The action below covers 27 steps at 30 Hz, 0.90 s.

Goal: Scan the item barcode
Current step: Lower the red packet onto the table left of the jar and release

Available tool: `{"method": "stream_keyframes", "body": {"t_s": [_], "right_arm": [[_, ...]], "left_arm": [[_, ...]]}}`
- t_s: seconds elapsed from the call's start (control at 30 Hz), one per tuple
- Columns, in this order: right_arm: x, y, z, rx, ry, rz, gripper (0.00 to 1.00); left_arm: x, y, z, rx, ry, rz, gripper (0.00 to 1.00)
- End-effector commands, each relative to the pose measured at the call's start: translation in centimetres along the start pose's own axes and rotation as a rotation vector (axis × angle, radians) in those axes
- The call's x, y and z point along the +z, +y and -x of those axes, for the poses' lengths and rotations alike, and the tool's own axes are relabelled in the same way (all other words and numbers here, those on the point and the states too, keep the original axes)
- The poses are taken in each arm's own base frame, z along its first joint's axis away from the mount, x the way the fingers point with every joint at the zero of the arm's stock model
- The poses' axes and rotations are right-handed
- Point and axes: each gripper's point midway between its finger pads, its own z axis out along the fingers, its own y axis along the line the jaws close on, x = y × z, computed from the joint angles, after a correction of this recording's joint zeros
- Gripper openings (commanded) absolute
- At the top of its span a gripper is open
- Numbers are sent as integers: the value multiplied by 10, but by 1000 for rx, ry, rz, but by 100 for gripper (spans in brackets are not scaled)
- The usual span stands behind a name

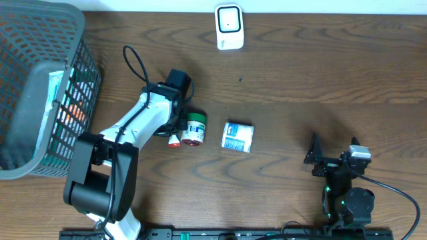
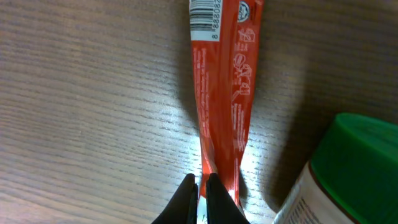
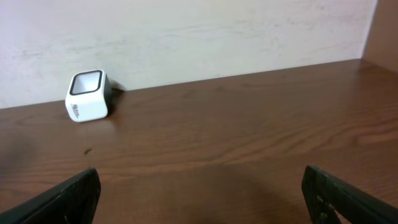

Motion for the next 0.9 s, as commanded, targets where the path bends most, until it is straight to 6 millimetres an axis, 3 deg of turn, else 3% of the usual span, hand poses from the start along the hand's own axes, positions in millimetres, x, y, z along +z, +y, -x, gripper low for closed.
{"method": "stream_keyframes", "body": {"t_s": [0.0, 0.2, 0.57, 0.87], "right_arm": [[0, 0, -1, -15, 4, 1, 99], [0, 0, -1, -15, 4, 1, 99], [0, 0, -1, -15, 4, 1, 99], [0, 0, -1, -15, 4, 1, 99]], "left_arm": [[-4, 4, 2, -52, 13, -54, 7], [-5, 0, 6, -122, 61, -206, 7], [-17, -24, 2, -66, 124, -443, 7], [-10, -12, -4, -73, 141, -396, 7]]}}
